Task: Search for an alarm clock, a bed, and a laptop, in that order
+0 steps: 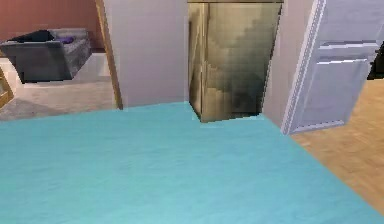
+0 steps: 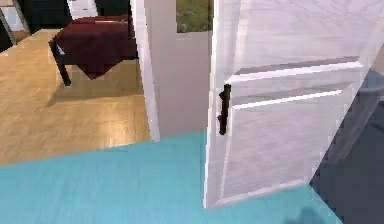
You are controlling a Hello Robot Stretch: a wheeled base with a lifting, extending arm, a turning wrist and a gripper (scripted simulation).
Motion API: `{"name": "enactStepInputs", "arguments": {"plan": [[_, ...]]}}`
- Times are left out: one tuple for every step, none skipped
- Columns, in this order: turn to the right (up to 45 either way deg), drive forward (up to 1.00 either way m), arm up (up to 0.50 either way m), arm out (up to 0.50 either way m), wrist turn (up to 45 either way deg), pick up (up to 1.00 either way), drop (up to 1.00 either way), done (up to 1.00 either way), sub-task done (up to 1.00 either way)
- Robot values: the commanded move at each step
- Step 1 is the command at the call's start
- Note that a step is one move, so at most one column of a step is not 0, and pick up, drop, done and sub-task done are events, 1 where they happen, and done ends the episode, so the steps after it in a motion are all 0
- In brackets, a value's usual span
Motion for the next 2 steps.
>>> {"name": "enactStepInputs", "arguments": {"plan": [[45.0,0.0,0.0,0.0,0.0,0.0,0.0,0.0,0.0],[0.0,0.45,0.0,0.0,0.0,0.0,0.0,0.0,0.0]]}}
